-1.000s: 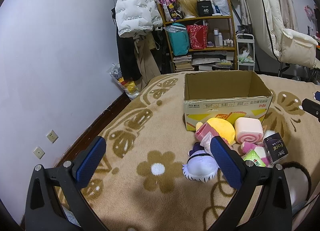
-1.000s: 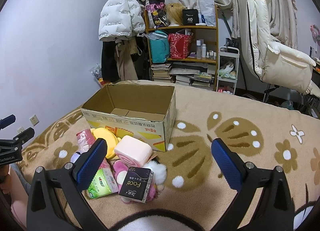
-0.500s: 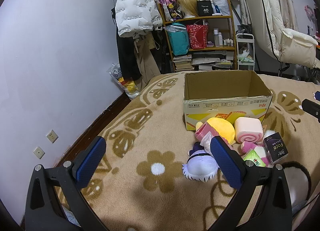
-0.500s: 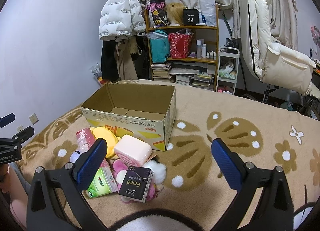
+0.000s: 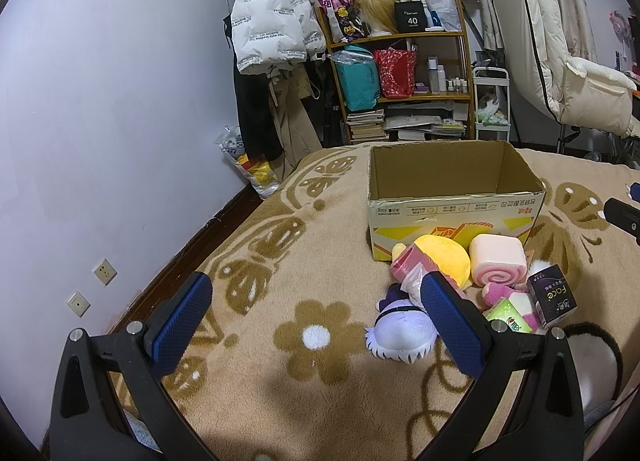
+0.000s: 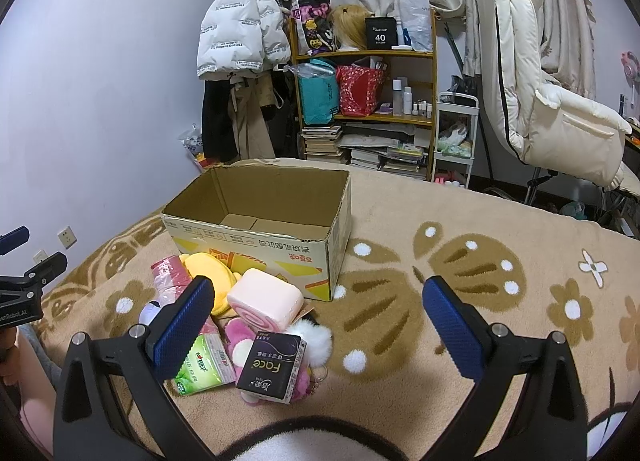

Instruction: Organize soft objects

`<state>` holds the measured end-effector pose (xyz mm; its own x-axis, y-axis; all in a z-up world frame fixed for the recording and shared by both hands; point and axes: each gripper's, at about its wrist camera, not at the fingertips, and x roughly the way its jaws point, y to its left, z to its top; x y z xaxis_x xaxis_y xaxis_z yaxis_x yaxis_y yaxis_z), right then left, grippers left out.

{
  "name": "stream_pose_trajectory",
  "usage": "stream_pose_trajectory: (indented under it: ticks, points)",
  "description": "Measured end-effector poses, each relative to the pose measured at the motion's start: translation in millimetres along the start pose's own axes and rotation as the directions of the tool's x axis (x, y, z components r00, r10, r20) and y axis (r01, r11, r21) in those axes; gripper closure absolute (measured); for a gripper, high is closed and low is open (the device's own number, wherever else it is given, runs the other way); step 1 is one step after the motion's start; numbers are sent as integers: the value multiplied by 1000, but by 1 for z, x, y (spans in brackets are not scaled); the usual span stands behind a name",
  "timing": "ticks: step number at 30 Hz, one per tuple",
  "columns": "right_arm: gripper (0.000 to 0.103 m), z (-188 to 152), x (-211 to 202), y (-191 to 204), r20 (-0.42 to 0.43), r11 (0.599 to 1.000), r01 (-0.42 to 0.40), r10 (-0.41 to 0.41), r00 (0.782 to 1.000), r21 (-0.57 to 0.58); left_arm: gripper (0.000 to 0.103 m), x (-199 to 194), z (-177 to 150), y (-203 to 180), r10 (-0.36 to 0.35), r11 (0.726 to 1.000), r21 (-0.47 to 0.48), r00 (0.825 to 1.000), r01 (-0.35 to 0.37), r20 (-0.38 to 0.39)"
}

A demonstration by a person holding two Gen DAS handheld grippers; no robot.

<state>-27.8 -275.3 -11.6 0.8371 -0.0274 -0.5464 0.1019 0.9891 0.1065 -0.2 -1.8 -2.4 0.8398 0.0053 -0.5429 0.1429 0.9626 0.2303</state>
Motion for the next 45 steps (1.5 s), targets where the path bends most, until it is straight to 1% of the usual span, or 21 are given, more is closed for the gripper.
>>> stream_pose_trajectory:
  ticks: [29, 38, 44, 45]
  points:
    - [0, -2, 1, -1, -4, 1000, 0, 0, 1000, -2, 0, 1, 0, 0, -1, 1000, 1, 1000, 1, 0]
    - [0, -5, 11, 5, -46, 1000, -7, 6, 999, -21, 0, 7, -6, 3, -17, 1000, 5, 999, 17, -41]
    - [0, -4, 20, 8, -99, 1000, -15, 12, 995, -25, 0, 15, -2, -1, -34, 999, 7, 995, 34, -90]
    - [0, -4, 22, 10, -111, 1000, -15, 12, 994, -26, 0, 17, -1, -2, -26, 1000, 4, 995, 27, -98]
